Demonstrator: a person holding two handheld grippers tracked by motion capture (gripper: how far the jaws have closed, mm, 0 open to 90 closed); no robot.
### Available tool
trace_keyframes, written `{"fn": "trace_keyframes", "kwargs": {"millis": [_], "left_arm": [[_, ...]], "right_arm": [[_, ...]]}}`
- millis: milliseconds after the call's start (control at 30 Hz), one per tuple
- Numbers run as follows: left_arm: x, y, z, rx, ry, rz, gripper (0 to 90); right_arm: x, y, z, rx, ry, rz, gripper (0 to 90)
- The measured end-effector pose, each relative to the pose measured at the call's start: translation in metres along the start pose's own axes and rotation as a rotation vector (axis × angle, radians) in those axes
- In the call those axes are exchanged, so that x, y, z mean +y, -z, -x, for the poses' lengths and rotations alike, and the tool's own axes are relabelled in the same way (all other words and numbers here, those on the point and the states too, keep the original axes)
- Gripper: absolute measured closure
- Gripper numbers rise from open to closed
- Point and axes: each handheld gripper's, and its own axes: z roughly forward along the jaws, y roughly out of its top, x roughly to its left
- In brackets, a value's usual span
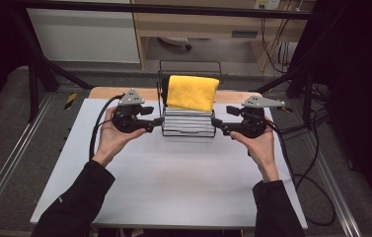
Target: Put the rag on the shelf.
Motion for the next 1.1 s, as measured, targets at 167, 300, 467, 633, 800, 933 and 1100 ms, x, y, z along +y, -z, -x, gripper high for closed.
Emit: {"fn": "trace_keyframes", "kwargs": {"millis": [167,300,467,633,800,933,1100], "left_arm": [[-0.024,0.007,-0.002,0.01,-0.009,-0.03,28.7],[-0.046,0.011,-0.004,0.015,0.003,-0.045,21.3],[-0.077,0.014,-0.005,0.021,0.025,-0.051,13.3],[-0.108,0.015,-0.005,0.026,0.06,-0.059,8.6],[-0.135,0.016,-0.005,0.033,0.096,-0.077,6.2],[-0.154,0.018,-0.006,0.048,0.109,-0.103,5.9],[-0.173,0.023,-0.007,0.047,0.129,-0.11,5.9]], "right_arm": [[-0.016,0.003,0.003,-0.007,0.009,-0.052,9.7],[-0.03,0.003,0.005,-0.014,0.014,-0.087,6.3],[-0.053,0.0,0.004,-0.019,-0.001,-0.126,1.2],[-0.079,-0.003,0.004,-0.011,-0.024,-0.161,0.5],[-0.106,-0.004,0.003,-0.03,-0.011,-0.183,0.5],[-0.127,-0.003,0.005,-0.031,-0.016,-0.209,0.5],[-0.148,0.003,0.009,-0.016,-0.049,-0.232,0.5]]}}
